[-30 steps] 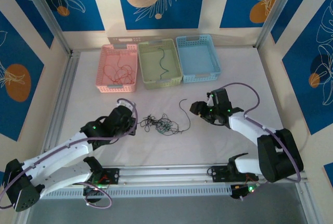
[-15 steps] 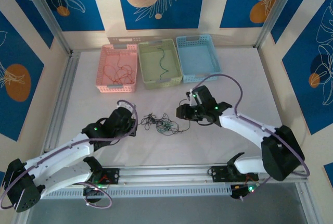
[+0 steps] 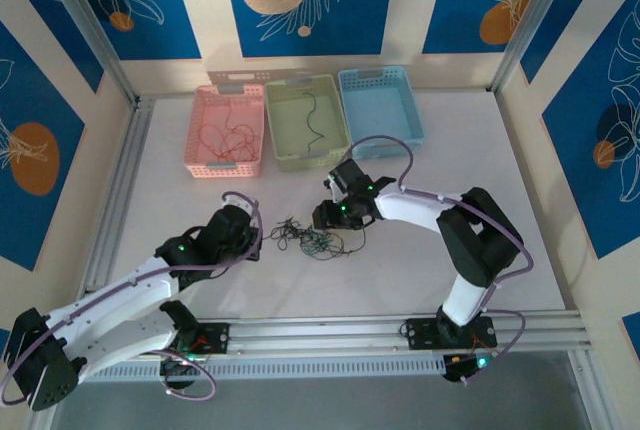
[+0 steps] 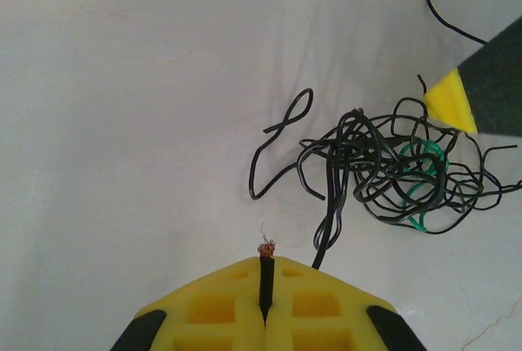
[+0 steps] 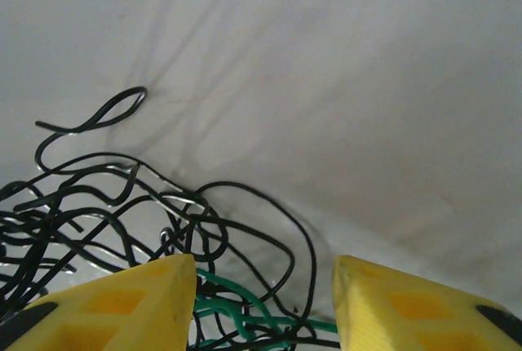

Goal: Untangle the cables

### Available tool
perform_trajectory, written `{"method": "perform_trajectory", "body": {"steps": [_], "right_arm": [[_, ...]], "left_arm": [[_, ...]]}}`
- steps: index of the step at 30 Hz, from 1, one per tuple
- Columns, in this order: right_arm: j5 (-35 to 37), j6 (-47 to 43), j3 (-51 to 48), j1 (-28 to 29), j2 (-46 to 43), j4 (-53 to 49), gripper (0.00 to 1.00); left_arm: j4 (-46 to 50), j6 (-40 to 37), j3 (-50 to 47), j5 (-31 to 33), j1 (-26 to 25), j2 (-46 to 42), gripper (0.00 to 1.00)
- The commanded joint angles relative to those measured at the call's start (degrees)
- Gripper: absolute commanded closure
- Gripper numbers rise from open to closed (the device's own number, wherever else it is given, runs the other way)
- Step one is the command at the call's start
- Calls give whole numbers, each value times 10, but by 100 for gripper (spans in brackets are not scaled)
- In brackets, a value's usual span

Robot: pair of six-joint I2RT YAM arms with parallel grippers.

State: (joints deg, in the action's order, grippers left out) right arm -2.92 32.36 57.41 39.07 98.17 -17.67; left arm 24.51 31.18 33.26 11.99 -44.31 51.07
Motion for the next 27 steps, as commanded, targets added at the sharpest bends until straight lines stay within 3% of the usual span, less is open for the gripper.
{"method": "perform_trajectory", "body": {"steps": [1,14,27], "right_arm": [[-4,-19,13,6,1,-8,52],[-32,-28,-51,3,-56,61,47],[-42,-34,-52,7,-53,66,47]], "left_arm": [[9,-4,-2,-5,9,-9,100],[12,-7,-6,-8,12,-12,100],[10,-7,-6,-11,12,-6,100]]}}
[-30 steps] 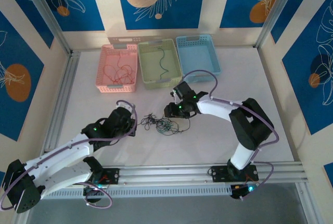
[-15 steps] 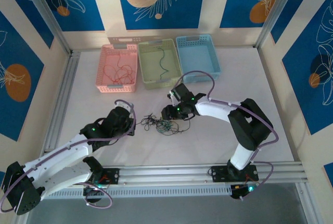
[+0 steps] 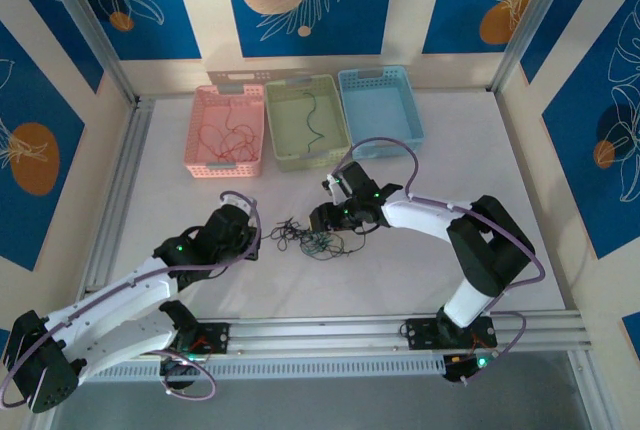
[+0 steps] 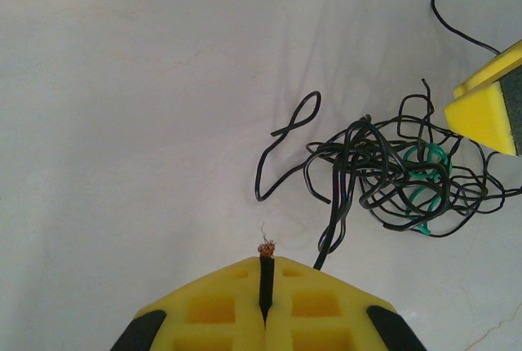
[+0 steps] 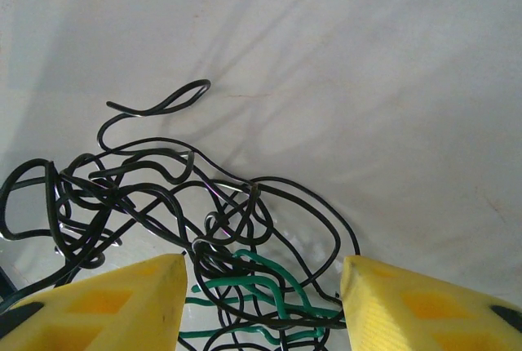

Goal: Untangle the cables

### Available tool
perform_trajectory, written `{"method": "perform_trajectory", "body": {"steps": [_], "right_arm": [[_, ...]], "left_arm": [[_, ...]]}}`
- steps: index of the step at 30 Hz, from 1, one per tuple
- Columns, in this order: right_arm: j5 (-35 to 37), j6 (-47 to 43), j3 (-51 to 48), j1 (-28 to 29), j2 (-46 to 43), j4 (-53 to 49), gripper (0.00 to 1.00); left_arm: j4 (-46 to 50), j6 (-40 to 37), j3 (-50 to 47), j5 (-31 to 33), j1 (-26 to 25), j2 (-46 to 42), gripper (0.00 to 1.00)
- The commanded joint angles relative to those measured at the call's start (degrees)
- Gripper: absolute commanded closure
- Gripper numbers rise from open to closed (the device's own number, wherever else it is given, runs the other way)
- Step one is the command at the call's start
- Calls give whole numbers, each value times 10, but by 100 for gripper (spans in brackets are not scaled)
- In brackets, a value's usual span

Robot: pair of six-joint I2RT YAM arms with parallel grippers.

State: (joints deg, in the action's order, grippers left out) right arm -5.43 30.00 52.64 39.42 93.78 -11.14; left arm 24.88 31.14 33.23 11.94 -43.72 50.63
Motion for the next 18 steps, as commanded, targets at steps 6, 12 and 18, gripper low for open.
{"method": "perform_trajectory", "body": {"steps": [6,12,18], "right_arm": [[-13,-15,14,9,9,-14,52],[-21,-22,22,14,18,-21,52],[-25,-25,31,14,27,-26,50]], "left_arm": [[3,-6,-7,-11,6,4,100],[-1,-10,-4,-10,7,15,100],[-2,-10,-7,-11,8,16,100]]}}
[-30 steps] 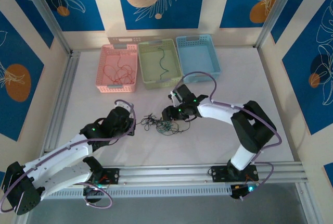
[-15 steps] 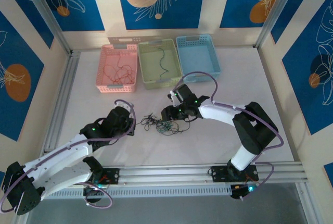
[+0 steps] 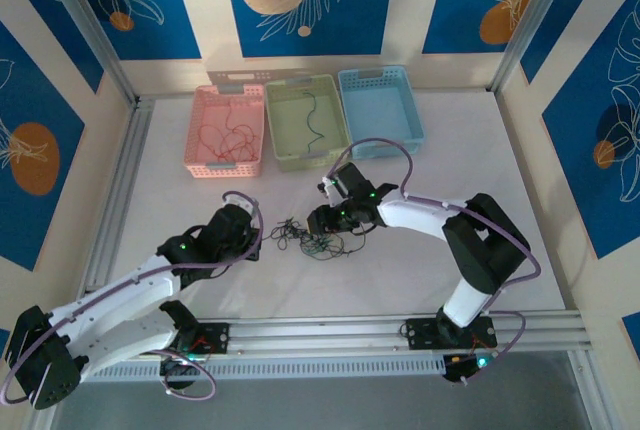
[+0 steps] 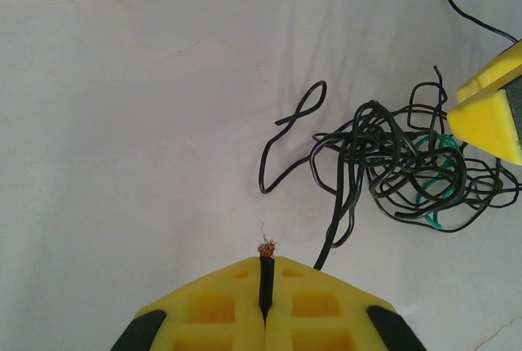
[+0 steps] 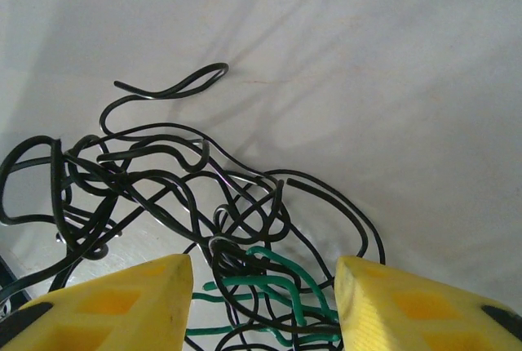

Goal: Untangle the cables

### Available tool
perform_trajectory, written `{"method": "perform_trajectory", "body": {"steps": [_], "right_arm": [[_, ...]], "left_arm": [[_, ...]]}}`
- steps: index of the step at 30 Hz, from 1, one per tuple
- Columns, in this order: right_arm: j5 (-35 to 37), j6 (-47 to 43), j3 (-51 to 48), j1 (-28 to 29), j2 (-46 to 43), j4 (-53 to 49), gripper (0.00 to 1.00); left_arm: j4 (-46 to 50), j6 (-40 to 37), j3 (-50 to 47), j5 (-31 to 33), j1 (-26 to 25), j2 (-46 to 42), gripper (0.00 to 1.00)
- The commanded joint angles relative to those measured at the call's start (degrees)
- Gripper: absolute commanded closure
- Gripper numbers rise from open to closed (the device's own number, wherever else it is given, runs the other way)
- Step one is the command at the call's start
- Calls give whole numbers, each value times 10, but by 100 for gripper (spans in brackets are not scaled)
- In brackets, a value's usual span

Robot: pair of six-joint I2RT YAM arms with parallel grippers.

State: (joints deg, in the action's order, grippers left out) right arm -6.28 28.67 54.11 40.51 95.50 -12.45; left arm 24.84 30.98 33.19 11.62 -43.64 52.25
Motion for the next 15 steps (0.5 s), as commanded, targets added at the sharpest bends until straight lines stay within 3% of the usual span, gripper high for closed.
{"method": "perform_trajectory", "body": {"steps": [1,9,15], "right_arm": [[-16,-12,16,4,10,-14,51],[-16,-12,17,4,12,-16,64],[-15,-12,18,5,14,-16,67]], "left_arm": [[-1,-8,-7,-8,7,-2,100],[-2,-6,-9,-10,9,-4,100],[-6,-5,-8,-12,9,-4,100]]}}
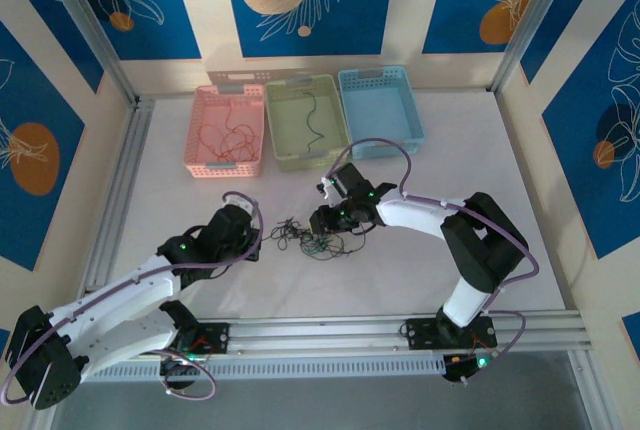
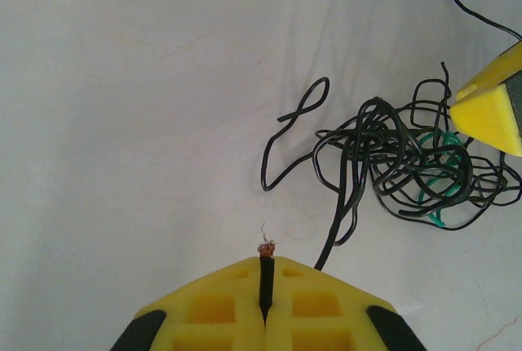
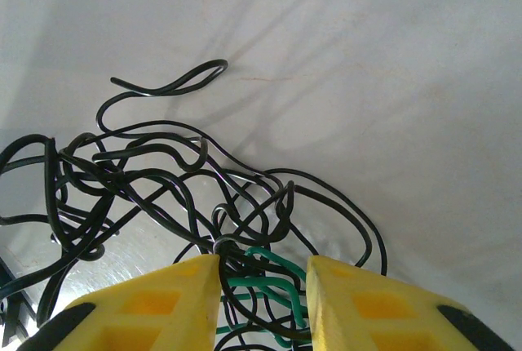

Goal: Untangle the cables

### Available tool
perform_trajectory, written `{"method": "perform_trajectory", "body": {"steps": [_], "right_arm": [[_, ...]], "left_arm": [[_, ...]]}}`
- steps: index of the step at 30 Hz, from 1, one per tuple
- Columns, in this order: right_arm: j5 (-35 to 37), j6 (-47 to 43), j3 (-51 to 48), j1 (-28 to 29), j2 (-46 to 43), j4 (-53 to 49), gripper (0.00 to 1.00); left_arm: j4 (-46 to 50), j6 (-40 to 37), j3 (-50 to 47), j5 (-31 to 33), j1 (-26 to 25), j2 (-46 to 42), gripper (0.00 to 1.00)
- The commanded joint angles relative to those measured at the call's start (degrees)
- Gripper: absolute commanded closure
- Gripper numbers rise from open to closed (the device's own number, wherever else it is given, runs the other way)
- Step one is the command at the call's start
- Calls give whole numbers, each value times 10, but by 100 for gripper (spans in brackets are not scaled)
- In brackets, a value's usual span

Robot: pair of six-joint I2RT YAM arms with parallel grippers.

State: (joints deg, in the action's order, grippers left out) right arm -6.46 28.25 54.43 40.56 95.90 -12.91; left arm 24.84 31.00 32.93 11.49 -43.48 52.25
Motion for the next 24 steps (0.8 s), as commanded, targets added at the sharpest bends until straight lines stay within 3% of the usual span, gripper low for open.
{"method": "perform_trajectory", "body": {"steps": [1,8,12,15,20,24], "right_arm": [[-12,-7,16,5,9,-12,69],[-14,-7,15,5,9,-11,72],[-17,-8,15,5,9,-10,61],[-18,-10,15,5,8,-9,58],[-22,-13,23,7,18,-17,60],[-16,-15,30,12,22,-23,66]], "left_arm": [[-6,-5,-4,-10,7,-4,100],[-5,-4,-4,-11,7,-3,100],[-7,-3,-6,-13,8,-1,100],[-8,-2,-6,-13,8,0,100],[-9,-3,-7,-13,8,0,100],[-8,-1,-8,-15,7,-1,100]]}}
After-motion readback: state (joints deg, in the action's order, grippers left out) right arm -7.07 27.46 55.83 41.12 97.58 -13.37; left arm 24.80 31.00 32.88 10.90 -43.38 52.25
